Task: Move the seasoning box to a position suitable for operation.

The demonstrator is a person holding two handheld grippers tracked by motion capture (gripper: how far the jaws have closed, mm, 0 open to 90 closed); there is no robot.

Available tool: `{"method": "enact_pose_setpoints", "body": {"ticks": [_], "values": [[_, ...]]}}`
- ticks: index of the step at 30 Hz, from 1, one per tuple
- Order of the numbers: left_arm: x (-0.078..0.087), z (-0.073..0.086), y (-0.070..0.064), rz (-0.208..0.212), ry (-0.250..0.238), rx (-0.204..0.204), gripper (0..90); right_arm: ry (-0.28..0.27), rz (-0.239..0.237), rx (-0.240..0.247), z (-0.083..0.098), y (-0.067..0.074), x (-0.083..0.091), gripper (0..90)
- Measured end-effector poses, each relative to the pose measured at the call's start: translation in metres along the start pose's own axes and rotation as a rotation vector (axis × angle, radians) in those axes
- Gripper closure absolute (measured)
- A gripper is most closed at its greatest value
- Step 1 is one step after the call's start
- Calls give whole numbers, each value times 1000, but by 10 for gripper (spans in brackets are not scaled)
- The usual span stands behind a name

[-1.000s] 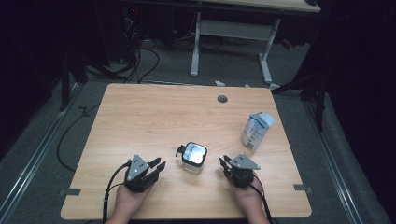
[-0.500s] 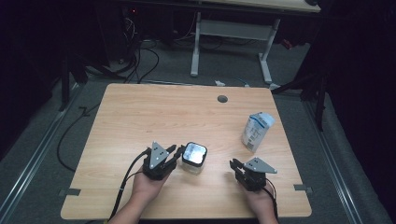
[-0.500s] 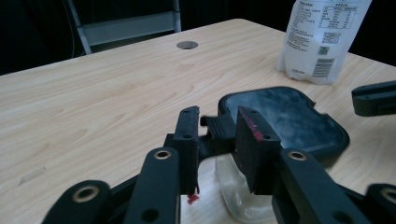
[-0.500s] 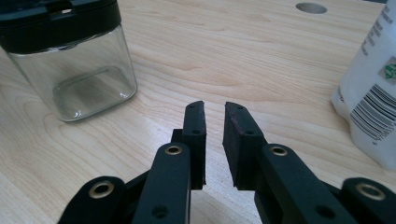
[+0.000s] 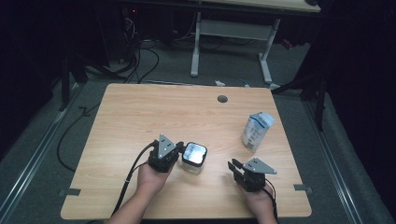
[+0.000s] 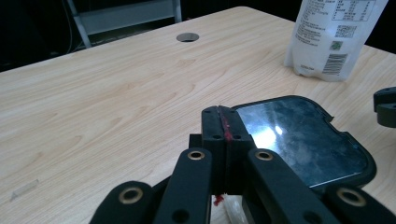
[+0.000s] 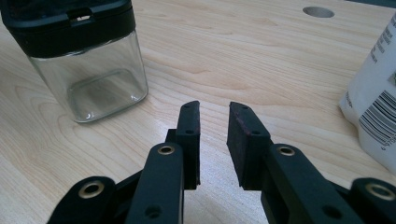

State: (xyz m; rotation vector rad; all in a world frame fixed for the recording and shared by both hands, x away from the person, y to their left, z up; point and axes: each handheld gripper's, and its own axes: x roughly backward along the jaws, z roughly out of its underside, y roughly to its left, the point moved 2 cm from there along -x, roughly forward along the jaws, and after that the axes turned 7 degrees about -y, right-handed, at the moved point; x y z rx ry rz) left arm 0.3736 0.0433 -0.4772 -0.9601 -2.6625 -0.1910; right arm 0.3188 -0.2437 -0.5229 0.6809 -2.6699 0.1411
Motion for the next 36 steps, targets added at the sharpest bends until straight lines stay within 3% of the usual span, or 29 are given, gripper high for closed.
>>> {"method": "enact_pose_setpoints", "body": {"ticks": [15, 28, 36], "values": [[-2, 2, -2, -12, -5, -35, 900, -8, -31, 7, 1, 4, -2, 767], [-2, 5, 0, -7, -26, -7, 900, -12, -54, 8, 2, 8, -3, 778], [-2, 6, 2, 5, -32, 29, 900, -19, -60, 46, -5, 25, -11, 898]]}}
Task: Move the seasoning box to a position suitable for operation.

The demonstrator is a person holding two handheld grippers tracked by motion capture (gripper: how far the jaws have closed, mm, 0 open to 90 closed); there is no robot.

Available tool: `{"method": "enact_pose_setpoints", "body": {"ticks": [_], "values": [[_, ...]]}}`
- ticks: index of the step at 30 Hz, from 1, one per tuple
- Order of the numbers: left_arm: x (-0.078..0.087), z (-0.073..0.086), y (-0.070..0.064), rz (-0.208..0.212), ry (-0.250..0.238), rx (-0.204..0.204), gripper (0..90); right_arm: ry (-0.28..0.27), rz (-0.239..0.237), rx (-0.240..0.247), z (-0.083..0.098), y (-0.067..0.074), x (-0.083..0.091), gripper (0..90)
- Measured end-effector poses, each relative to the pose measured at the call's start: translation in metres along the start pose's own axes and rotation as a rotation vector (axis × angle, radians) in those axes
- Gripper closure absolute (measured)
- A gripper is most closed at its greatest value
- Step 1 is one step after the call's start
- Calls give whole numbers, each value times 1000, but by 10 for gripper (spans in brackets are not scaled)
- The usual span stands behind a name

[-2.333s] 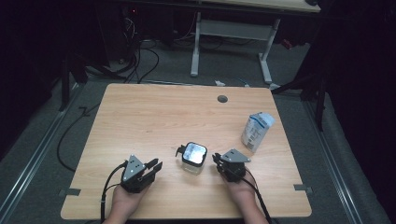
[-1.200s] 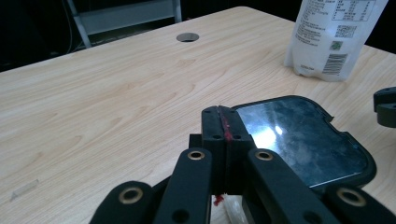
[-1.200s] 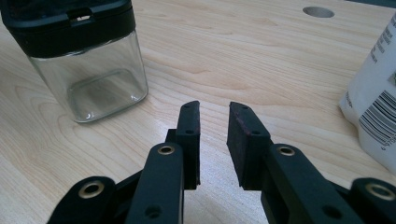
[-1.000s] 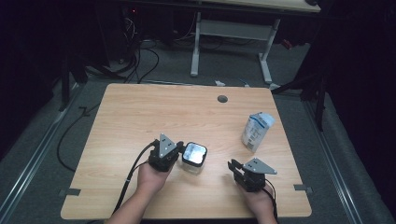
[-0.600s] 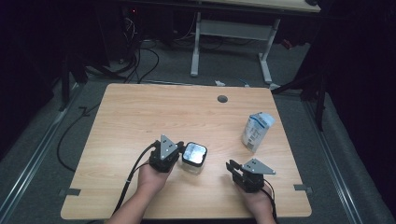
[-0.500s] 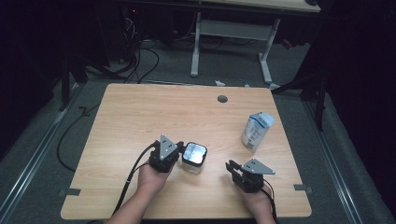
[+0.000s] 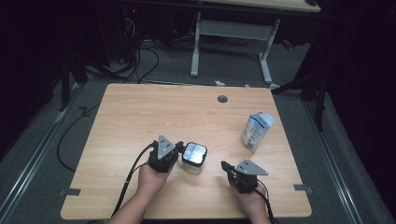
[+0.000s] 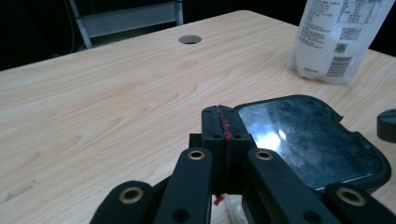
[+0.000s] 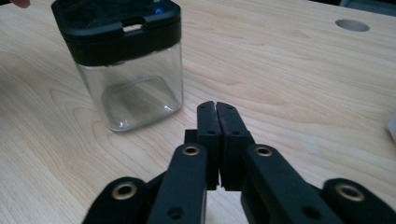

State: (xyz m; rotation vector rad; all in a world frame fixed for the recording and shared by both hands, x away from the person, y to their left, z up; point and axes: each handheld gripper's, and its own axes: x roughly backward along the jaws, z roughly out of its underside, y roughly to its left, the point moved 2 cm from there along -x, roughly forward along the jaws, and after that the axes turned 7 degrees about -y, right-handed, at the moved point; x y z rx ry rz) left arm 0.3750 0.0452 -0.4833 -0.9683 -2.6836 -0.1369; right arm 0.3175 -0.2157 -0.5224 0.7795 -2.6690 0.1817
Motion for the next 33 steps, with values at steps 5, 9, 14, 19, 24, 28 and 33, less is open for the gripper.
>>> {"method": "enact_pose_setpoints", "body": {"ticks": [5, 9, 14, 19, 24, 28, 33], "values": [[0, 1, -1, -3, -6, -12, 900, -2, 2, -1, -3, 5, -7, 898], [0, 1, 0, 2, -10, -9, 900, -1, -5, -8, -4, 7, -10, 898], [0, 2, 0, 3, -14, -6, 900, 0, -4, -6, -6, 9, -14, 897], [0, 2, 0, 1, -14, -7, 900, -8, -2, -22, -11, 13, -19, 899], [0, 2, 0, 0, -16, -5, 900, -8, 10, -22, -15, 16, -22, 899], [0, 2, 0, 2, -19, -7, 900, -13, 8, -18, -16, 16, -23, 898], [1, 3, 0, 3, -22, -3, 900, -14, 8, -8, -19, 16, -23, 898]]}}
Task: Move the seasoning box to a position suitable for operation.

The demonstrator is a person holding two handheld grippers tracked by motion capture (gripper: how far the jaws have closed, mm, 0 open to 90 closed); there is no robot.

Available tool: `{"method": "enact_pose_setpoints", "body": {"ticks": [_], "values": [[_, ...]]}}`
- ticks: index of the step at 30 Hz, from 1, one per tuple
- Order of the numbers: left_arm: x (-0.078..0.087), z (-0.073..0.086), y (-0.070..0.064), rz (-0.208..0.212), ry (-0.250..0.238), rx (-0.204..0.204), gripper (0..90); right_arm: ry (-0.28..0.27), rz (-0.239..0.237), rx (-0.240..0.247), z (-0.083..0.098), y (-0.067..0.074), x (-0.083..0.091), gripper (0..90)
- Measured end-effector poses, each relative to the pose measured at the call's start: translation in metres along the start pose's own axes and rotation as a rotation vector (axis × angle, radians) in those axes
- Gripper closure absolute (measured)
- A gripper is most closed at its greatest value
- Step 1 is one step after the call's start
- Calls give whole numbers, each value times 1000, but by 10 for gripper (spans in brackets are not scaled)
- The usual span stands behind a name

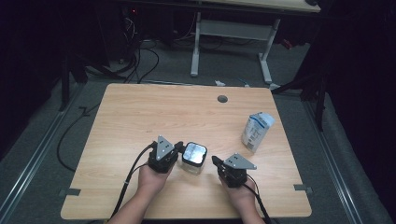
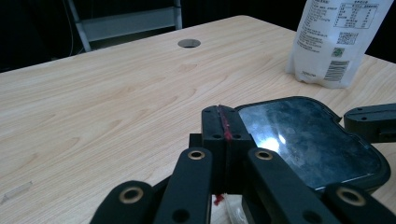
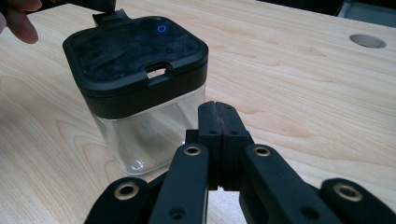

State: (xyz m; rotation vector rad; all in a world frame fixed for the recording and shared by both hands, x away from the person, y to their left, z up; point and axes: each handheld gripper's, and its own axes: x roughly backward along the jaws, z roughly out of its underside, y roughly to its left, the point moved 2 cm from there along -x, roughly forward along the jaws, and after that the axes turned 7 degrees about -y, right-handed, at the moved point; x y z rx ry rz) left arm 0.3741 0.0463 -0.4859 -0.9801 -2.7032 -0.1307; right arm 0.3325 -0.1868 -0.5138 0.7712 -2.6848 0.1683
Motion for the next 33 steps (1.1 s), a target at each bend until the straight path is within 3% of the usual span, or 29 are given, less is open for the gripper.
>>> {"method": "enact_pose_setpoints", "body": {"ticks": [22, 33], "values": [[0, 1, 1, -4, -6, 8, 900, -6, -21, 21, -10, 8, -4, 893], [-2, 2, 3, -19, 2, 1, 900, -40, -33, 21, -18, 13, -1, 892]]}}
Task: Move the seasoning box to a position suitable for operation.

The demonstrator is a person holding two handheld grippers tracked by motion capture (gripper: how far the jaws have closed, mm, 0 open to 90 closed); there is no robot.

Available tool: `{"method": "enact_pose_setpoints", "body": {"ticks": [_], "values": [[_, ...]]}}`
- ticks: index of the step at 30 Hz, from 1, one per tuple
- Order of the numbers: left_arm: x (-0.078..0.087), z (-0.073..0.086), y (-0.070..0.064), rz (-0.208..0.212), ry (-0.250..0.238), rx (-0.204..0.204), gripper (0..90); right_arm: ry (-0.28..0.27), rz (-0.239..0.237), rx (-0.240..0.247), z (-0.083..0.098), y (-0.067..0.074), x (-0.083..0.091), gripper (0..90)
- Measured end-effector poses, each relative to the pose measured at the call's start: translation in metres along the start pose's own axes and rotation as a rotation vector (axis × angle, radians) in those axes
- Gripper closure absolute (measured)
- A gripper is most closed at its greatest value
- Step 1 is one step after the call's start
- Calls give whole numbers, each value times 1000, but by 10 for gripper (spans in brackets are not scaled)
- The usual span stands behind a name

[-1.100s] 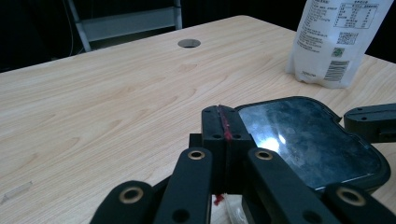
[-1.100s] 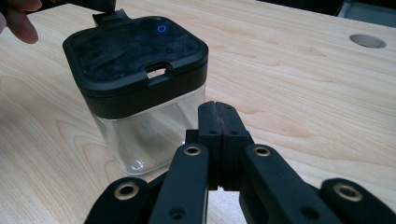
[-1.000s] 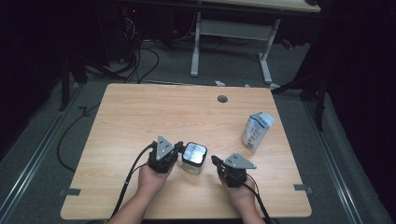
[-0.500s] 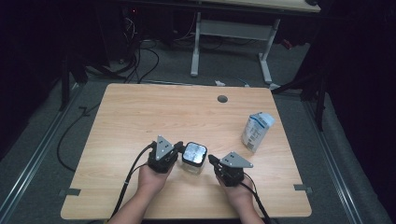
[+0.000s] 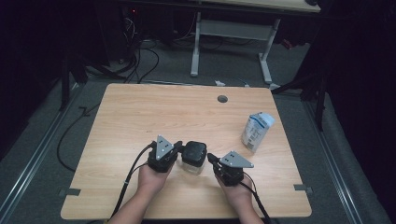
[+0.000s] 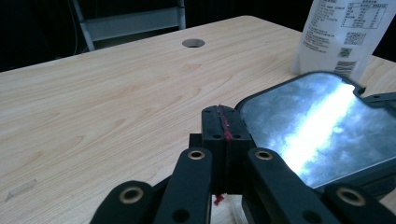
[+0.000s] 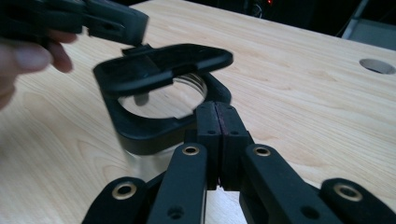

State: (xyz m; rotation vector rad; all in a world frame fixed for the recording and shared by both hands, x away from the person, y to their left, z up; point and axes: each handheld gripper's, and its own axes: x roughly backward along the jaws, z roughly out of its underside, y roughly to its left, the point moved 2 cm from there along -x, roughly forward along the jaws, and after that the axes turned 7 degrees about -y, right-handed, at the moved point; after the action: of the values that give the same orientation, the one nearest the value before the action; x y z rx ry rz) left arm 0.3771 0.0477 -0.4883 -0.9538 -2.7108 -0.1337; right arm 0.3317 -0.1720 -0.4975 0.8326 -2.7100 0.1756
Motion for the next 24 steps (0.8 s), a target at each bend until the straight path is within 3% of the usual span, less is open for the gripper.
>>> {"method": "enact_pose_setpoints", "body": {"ticks": [18, 20, 22, 24], "values": [[-1, 1, 3, -3, 10, 15, 900, -40, -55, 19, -23, 21, -11, 896], [4, 1, 6, -17, -3, 15, 898, -43, -56, 22, -26, 22, -12, 896], [12, 2, 12, -23, -16, 14, 817, -48, -64, 22, -28, 23, -13, 896], [21, 6, 19, -30, -11, 8, 793, -46, -65, 26, -29, 24, -13, 897]]}}
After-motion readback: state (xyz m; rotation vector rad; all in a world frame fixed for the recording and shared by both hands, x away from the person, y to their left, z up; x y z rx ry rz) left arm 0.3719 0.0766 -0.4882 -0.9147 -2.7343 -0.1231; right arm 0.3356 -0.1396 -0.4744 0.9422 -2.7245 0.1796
